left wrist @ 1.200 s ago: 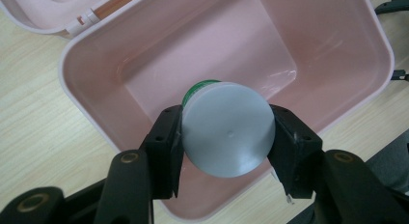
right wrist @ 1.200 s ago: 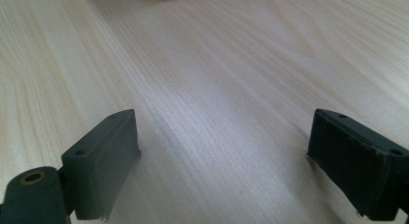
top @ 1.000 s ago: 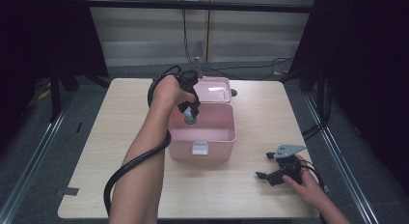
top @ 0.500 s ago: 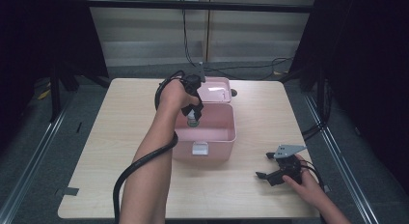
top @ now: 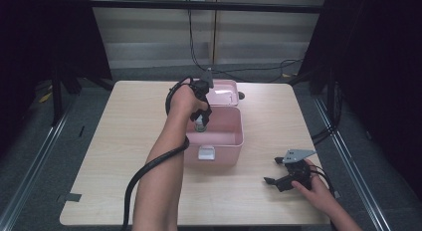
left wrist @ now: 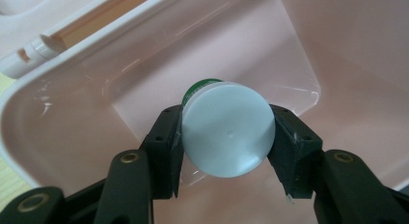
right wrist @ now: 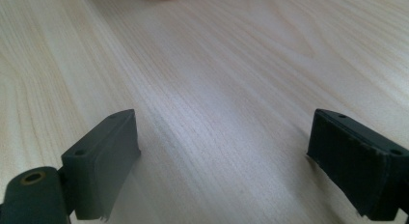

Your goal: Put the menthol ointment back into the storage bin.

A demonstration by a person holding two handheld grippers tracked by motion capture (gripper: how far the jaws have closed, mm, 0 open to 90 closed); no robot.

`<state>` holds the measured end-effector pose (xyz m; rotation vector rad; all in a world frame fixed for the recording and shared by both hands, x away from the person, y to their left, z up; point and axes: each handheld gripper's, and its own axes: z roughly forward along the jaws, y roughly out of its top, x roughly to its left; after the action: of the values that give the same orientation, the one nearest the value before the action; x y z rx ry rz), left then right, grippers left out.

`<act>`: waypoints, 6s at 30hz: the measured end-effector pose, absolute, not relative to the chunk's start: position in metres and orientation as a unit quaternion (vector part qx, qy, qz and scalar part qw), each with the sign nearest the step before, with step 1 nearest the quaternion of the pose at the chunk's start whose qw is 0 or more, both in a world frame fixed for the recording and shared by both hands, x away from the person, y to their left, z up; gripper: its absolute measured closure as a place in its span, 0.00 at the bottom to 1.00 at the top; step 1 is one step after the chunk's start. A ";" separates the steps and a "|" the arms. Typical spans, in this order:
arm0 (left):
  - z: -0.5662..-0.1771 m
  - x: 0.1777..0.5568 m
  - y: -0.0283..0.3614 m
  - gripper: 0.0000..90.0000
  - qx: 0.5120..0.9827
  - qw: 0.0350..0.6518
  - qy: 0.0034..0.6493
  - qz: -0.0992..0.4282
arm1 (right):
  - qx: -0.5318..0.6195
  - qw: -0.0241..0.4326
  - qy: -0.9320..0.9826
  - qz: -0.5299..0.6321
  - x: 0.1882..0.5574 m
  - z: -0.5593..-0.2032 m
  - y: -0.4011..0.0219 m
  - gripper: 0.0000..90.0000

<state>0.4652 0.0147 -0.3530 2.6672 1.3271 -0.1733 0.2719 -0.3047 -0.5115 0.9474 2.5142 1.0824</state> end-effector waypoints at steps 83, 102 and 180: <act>-0.434 0.484 0.001 0.55 0.829 0.102 0.549 -0.028 | 0.325 0.122 0.861 0.371 0.272 -0.511 -0.305 0.11; -0.436 0.481 0.001 0.53 0.830 0.106 0.546 -0.028 | 0.325 0.122 0.861 0.371 0.272 -0.511 -0.305 0.11; -0.339 0.447 0.039 0.21 0.842 0.151 0.516 -0.051 | 0.325 0.121 0.861 0.371 0.272 -0.511 -0.305 0.11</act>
<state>0.4474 0.0386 -0.3391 2.4174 1.4817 -0.1468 0.2719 -0.3047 -0.5114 0.9495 2.5151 1.0833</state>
